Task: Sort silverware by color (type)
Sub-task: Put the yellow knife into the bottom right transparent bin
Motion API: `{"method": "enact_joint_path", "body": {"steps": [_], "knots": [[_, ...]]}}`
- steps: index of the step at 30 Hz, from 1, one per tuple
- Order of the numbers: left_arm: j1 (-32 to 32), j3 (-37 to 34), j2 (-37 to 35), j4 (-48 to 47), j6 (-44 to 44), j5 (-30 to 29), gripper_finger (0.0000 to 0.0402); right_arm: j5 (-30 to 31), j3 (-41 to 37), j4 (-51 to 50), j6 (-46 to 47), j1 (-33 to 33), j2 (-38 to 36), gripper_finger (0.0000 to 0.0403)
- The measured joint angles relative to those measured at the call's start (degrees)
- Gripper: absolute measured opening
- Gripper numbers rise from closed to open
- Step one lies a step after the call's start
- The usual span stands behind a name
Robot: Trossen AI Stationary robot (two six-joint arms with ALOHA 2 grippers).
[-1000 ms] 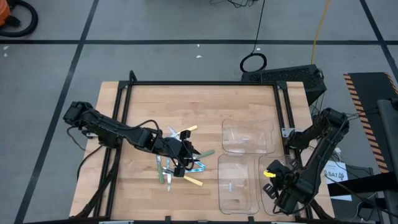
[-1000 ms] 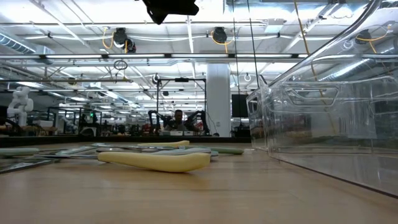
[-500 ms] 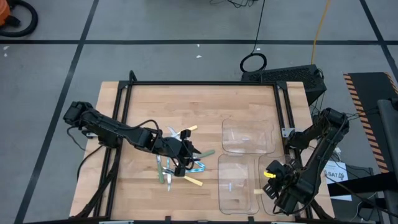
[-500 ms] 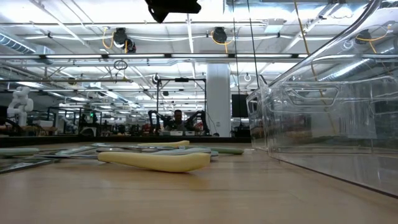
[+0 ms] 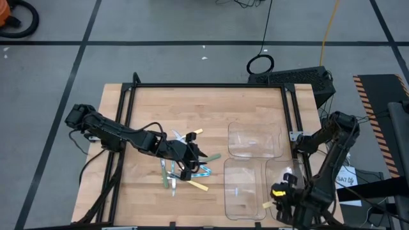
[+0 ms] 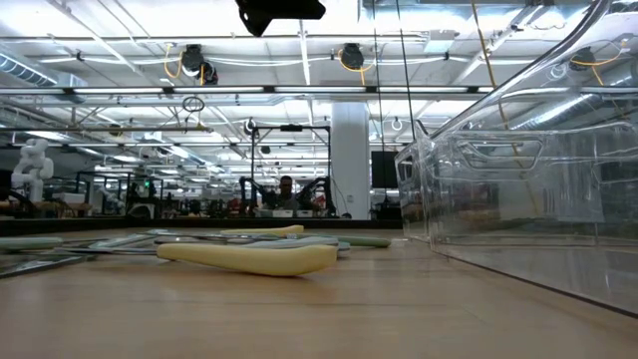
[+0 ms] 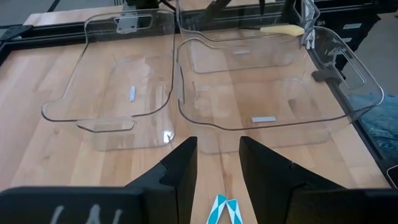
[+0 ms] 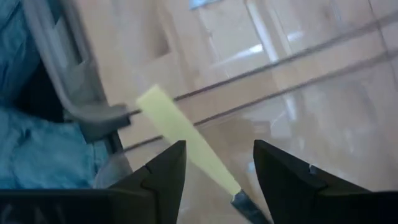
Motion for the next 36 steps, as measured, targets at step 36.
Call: {"method": "enact_joint_path", "body": {"steps": [36], "knots": [[0.05,0.00,0.01,0.70,0.47,-0.07,0.0129,7.03,-0.01,8.89,-20.70,0.15,6.69,0.0172]]}}
